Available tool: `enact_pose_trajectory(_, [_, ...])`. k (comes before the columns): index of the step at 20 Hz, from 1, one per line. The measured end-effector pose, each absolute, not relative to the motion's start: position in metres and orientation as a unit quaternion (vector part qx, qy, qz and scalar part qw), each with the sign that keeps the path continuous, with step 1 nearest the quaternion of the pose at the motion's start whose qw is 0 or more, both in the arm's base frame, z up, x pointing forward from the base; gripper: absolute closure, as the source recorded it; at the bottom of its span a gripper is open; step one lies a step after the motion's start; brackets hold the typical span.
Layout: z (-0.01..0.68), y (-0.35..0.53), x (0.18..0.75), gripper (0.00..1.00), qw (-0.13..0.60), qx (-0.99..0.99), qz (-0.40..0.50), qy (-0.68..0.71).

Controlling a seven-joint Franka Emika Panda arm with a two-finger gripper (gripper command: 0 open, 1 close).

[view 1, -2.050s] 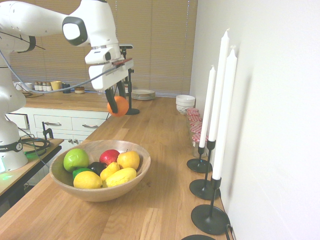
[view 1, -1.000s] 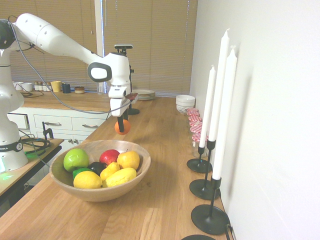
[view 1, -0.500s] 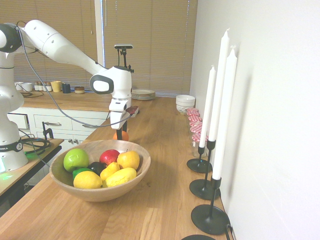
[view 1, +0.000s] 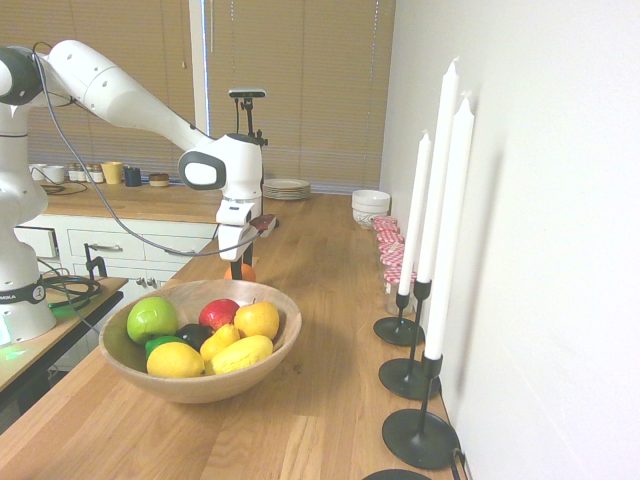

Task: Take orange out of the basket

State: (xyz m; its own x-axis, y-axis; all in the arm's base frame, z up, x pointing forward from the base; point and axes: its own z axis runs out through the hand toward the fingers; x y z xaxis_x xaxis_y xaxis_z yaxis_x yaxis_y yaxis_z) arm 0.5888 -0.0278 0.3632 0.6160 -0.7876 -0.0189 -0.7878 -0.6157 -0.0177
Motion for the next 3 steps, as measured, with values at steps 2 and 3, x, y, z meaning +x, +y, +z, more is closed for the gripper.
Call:
enact_pose_trajectory(2, [0.3635,-0.0281,0.5888,0.0,0.012,-0.899,0.004,0.438])
enact_pose_trajectory(3, [0.3639,-0.0282,0.5887,0.0,0.012,-0.899,0.004,0.438])
